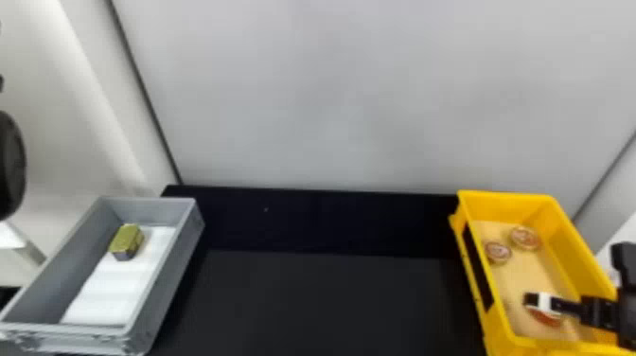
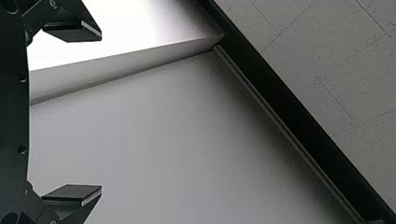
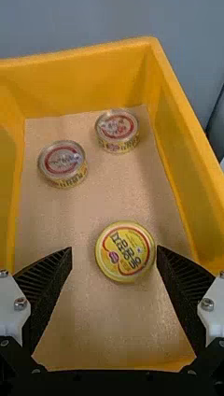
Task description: Pick up the round yellow can and place it in the yellow rectangular box
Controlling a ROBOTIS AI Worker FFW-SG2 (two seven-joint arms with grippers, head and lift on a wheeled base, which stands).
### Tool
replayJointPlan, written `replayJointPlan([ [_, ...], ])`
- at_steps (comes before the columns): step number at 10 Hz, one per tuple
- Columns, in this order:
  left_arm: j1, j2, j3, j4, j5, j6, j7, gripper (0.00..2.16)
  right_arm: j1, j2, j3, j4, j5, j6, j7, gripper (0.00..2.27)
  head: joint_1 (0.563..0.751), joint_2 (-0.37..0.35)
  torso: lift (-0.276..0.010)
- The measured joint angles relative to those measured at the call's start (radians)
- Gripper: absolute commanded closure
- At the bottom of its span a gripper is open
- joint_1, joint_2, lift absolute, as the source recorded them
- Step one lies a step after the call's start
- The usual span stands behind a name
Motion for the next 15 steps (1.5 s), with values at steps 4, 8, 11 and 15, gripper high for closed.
replayJointPlan([
  [4, 0.007, -0.002, 0.003, -0.001, 0.000, 0.004, -0.001, 0.13, 0.030, 0.000, -0.014, -0.457, 0.031, 0.113, -0.029, 0.14, 0.663, 0.054, -0.010],
  [8, 0.023, -0.030, 0.003, 0.003, 0.000, 0.007, 0.001, 0.13, 0.006, 0.004, 0.003, -0.908, 0.170, 0.244, -0.056, 0.16, 0.663, 0.054, -0.010],
  [11, 0.049, -0.055, 0.018, 0.006, 0.000, 0.006, 0.002, 0.13, -0.036, 0.012, 0.066, -1.073, 0.293, 0.192, -0.098, 0.18, 0.663, 0.054, -0.010],
  [15, 0.072, -0.066, 0.040, 0.001, -0.001, -0.001, 0.003, 0.13, -0.129, 0.016, 0.163, -1.198, 0.558, 0.015, -0.096, 0.23, 0.663, 0.054, -0.010],
])
